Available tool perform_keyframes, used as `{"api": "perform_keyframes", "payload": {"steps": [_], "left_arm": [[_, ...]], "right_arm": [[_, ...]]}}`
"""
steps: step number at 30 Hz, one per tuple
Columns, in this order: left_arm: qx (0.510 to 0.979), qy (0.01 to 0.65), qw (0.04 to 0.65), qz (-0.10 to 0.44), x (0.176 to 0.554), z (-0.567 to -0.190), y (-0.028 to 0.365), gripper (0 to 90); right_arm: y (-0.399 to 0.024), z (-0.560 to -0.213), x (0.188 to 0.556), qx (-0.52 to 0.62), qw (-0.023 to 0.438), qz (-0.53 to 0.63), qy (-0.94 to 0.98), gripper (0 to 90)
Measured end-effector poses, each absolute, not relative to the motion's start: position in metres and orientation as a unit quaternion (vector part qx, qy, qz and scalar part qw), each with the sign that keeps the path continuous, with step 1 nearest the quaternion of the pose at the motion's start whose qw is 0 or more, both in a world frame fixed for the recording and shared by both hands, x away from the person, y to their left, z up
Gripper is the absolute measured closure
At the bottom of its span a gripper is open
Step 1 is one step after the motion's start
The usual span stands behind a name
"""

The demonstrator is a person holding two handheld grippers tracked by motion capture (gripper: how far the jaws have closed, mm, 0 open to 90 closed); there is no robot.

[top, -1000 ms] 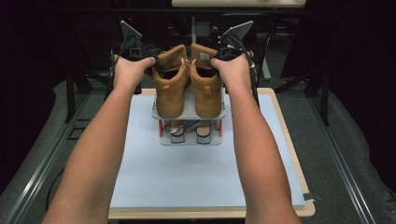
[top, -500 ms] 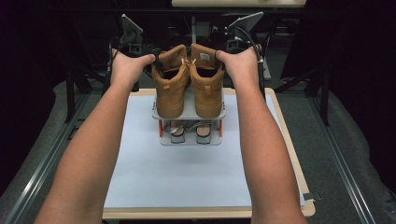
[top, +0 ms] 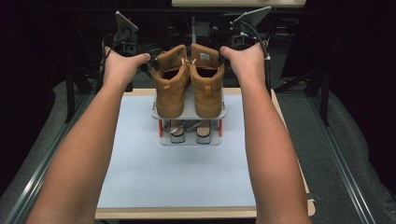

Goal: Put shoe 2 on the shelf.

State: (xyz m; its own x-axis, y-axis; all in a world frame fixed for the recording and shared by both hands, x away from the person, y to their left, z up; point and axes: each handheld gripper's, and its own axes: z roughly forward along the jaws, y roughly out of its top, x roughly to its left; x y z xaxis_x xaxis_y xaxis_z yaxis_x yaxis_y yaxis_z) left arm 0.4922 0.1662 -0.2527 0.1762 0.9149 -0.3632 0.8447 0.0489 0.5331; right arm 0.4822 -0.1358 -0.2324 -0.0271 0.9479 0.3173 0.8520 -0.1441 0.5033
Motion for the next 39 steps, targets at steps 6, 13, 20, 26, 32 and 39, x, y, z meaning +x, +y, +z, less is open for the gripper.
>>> {"api": "perform_keyframes", "payload": {"steps": [6,13,20,26,32,39], "left_arm": [[0.690,0.633,0.346,0.057,0.487,-0.247,0.170,55.1],[0.700,0.627,0.335,0.065,0.483,-0.243,0.174,55.1],[0.704,0.623,0.332,0.071,0.475,-0.241,0.179,55.1],[0.704,0.621,0.335,0.076,0.470,-0.237,0.187,54.1],[0.710,0.617,0.329,0.079,0.466,-0.238,0.195,53.4],[0.720,0.611,0.321,0.077,0.460,-0.248,0.207,53.3]], "right_arm": [[-0.141,-0.229,0.479,0.688,0.080,0.309,0.651,63.5],[-0.145,-0.226,0.473,0.683,0.085,0.307,0.657,63.3],[-0.146,-0.224,0.466,0.673,0.091,0.303,0.669,63.0],[-0.150,-0.224,0.462,0.668,0.098,0.293,0.677,62.7],[-0.158,-0.225,0.457,0.665,0.100,0.292,0.680,61.7],[-0.168,-0.229,0.448,0.660,0.104,0.284,0.688,61.1]]}}
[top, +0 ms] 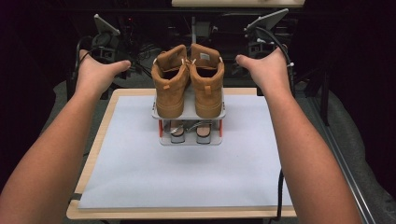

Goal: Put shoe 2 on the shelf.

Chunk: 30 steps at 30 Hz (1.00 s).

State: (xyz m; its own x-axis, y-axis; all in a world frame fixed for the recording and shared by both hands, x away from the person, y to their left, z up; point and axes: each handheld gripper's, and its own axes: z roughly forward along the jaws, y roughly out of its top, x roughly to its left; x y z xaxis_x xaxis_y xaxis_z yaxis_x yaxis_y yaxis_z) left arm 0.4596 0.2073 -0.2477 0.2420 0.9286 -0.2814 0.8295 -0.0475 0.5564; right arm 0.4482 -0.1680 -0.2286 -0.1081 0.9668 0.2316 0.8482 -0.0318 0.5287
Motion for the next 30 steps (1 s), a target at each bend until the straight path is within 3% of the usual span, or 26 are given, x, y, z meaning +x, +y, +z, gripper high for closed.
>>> {"api": "perform_keyframes", "payload": {"steps": [12,30], "left_arm": [[0.741,0.593,0.307,0.075,0.438,-0.265,0.232,49.2],[0.778,0.555,0.283,0.081,0.402,-0.332,0.256,45.2]], "right_arm": [[-0.190,-0.242,0.427,0.642,0.113,0.277,0.706,53.1],[-0.224,-0.317,0.387,0.614,0.106,0.254,0.740,48.7]]}}
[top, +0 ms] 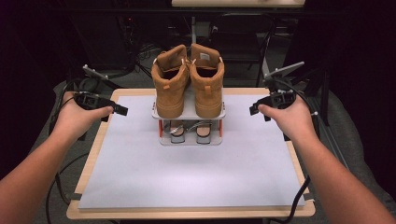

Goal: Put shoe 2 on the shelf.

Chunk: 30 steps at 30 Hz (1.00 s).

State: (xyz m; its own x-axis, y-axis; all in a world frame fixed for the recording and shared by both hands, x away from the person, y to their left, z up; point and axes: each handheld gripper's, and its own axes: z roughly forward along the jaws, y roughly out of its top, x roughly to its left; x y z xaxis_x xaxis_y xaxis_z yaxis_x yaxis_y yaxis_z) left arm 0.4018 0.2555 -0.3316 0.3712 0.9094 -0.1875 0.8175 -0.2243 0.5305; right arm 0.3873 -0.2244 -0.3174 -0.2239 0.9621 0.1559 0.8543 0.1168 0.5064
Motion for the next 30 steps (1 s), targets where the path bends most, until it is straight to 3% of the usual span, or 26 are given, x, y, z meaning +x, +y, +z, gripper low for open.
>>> {"api": "perform_keyframes", "payload": {"steps": [3,14,21,30], "left_arm": [[0.777,0.556,0.283,0.084,0.398,-0.346,0.261,44.1],[0.785,0.546,0.281,0.081,0.380,-0.400,0.280,41.6],[0.787,0.538,0.293,0.074,0.367,-0.437,0.288,37.9],[0.784,0.531,0.309,0.084,0.343,-0.472,0.288,34.9]], "right_arm": [[-0.226,-0.335,0.379,0.602,0.128,0.260,0.744,46.6],[-0.233,-0.391,0.366,0.573,0.135,0.242,0.771,40.1],[-0.239,-0.422,0.356,0.576,0.146,0.214,0.775,30.2],[-0.242,-0.460,0.330,0.568,0.158,0.208,0.781,28.0]]}}
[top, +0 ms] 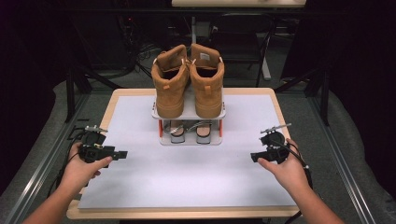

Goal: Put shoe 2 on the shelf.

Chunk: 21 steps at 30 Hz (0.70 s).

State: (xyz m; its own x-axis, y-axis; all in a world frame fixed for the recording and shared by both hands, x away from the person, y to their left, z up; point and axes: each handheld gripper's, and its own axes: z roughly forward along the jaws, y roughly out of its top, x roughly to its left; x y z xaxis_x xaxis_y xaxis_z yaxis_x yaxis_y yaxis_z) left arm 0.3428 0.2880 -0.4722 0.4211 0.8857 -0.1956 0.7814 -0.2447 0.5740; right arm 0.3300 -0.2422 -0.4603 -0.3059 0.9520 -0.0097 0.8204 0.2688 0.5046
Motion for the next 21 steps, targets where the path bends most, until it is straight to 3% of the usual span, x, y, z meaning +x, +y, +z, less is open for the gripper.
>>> {"api": "perform_keyframes", "payload": {"steps": [7,11,16,21], "left_arm": [[0.786,0.527,0.312,0.088,0.325,-0.498,0.286,30.0],[0.771,0.532,0.342,0.071,0.315,-0.515,0.288,30.0],[0.771,0.522,0.359,0.063,0.306,-0.533,0.285,32.3],[0.784,0.506,0.348,0.089,0.300,-0.546,0.280,32.1]], "right_arm": [[-0.241,-0.486,0.310,0.567,0.134,0.244,0.775,27.0],[-0.239,-0.497,0.300,0.560,0.148,0.252,0.775,26.7],[-0.231,-0.509,0.287,0.534,0.140,0.260,0.792,33.1],[-0.221,-0.525,0.276,0.518,0.178,0.294,0.783,33.0]]}}
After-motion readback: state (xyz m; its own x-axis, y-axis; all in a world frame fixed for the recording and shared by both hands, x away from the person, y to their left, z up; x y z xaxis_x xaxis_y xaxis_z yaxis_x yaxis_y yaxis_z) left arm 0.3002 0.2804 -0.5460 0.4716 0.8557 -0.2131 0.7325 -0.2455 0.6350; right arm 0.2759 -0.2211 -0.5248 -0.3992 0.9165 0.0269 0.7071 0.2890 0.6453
